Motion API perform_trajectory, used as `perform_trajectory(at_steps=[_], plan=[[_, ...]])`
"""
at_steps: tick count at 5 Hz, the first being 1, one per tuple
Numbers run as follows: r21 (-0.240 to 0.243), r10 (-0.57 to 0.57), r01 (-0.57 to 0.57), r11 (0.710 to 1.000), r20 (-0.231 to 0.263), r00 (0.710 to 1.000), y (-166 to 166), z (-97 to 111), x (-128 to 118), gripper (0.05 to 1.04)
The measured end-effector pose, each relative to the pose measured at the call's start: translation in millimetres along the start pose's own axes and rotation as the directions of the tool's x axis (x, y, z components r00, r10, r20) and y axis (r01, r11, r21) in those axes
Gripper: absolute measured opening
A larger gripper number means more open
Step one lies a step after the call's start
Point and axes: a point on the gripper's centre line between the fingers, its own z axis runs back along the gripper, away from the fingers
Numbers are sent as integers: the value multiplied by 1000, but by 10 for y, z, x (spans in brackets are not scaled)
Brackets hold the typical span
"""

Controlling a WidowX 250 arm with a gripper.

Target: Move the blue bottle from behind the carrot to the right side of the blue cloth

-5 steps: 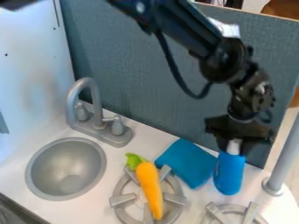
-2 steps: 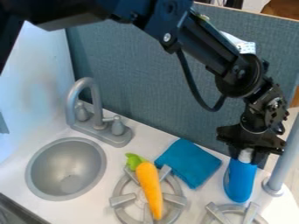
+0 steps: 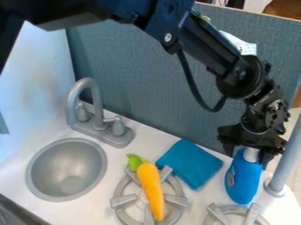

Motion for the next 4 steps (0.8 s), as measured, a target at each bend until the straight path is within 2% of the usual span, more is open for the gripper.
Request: perform_trajectory(at_steps=[1,2,3,4], plan=[[-7,-4,4,1000,-18,1000,39,-31,-113,1005],[-73,32,-30,997,18,999,-21,327,6,1004],[-150,65,-57,987,46,997,-31,822,122,1004],[-122,38,-35,992,24,999,172,1404,184,1004]])
